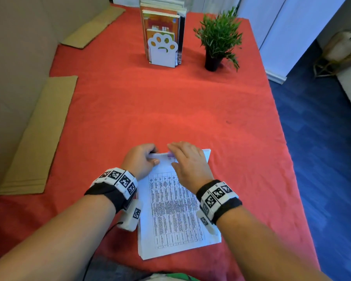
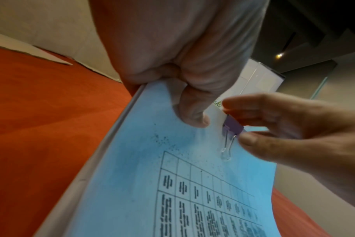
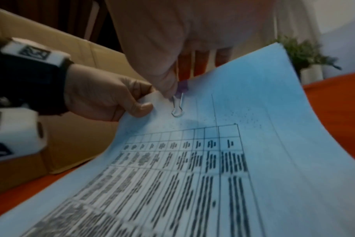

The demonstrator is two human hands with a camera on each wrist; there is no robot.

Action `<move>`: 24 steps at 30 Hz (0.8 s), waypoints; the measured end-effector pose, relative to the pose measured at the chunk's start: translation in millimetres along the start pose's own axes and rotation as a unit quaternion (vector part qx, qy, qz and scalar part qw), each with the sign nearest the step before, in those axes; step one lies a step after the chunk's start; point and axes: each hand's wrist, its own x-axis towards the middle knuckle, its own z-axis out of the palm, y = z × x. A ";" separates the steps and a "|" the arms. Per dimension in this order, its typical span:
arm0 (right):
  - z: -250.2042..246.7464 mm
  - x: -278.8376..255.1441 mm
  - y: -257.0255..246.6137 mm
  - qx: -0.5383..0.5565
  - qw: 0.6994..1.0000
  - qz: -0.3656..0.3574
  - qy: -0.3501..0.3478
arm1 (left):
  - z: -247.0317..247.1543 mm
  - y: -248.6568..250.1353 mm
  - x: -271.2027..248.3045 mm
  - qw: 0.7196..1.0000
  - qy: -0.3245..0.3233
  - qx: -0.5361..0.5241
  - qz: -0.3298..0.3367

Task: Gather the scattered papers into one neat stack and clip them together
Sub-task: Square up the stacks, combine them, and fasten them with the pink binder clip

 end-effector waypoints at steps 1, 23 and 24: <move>-4.5 2.8 -1.3 -0.018 1.000 0.007 -0.020 | -1.1 2.9 -3.6 1.000 0.002 -0.003 0.011; -26.9 -79.7 52.2 0.437 0.815 0.360 -0.125 | -78.3 -5.9 14.8 0.942 0.125 -0.294 -0.104; -26.7 -78.2 52.3 0.442 0.806 0.380 -0.104 | -75.3 -7.0 16.1 0.937 0.148 -0.299 -0.102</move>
